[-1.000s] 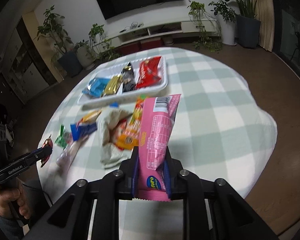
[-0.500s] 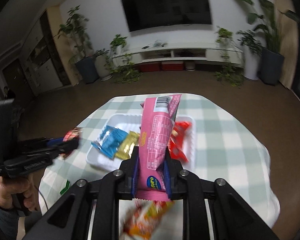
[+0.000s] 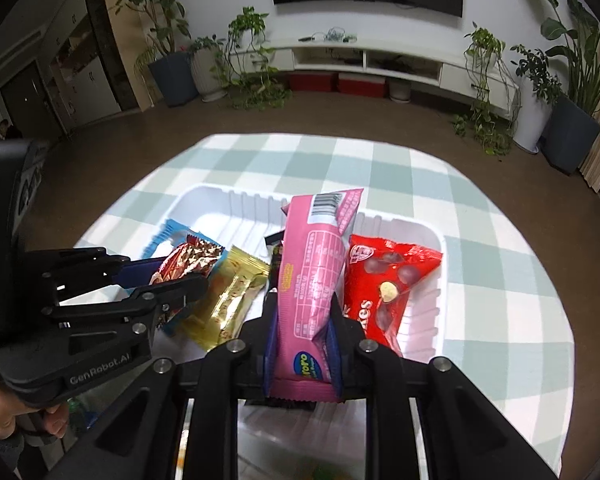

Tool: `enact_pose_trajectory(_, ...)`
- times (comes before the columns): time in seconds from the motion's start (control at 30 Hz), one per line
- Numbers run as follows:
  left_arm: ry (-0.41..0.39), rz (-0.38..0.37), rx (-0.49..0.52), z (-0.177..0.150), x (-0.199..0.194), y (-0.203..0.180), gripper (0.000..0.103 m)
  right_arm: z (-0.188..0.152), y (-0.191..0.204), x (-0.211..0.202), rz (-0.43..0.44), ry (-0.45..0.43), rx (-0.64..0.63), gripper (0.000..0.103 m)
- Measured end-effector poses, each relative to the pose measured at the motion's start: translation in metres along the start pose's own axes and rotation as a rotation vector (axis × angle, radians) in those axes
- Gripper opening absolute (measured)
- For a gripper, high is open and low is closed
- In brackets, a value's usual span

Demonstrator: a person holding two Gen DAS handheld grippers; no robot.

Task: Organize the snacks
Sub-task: 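Carry both packets to the white tray and release them inside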

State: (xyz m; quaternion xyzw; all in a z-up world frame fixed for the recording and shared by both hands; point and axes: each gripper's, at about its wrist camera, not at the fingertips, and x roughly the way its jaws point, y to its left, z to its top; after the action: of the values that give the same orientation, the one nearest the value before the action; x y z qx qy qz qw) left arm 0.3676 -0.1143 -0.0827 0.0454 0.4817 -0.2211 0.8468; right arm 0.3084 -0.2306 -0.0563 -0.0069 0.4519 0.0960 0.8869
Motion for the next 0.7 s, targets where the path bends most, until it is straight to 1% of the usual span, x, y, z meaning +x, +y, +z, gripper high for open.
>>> enact_pose_trajectory(0.1,0.012,0.001,-0.013,-0.001,0.014,0.005,0.024,-0.001,-0.002,0.014,-0.012,0.017,-0.004,0.022)
enact_pose_trajectory(0.3,0.013,0.0,0.004,-0.004,0.028,0.001,0.026,-0.005,-0.006,0.029,-0.02,0.031,-0.003,0.023)
enact_pose_trajectory(0.57,0.012,0.003,-0.002,-0.005,0.025,0.002,0.027,-0.007,-0.006,0.031,-0.034,0.036,-0.009,0.028)
enact_pose_trajectory(0.7,0.005,-0.003,-0.009,-0.008,0.015,0.002,0.033,-0.012,-0.003,0.027,-0.042,0.036,-0.023,0.029)
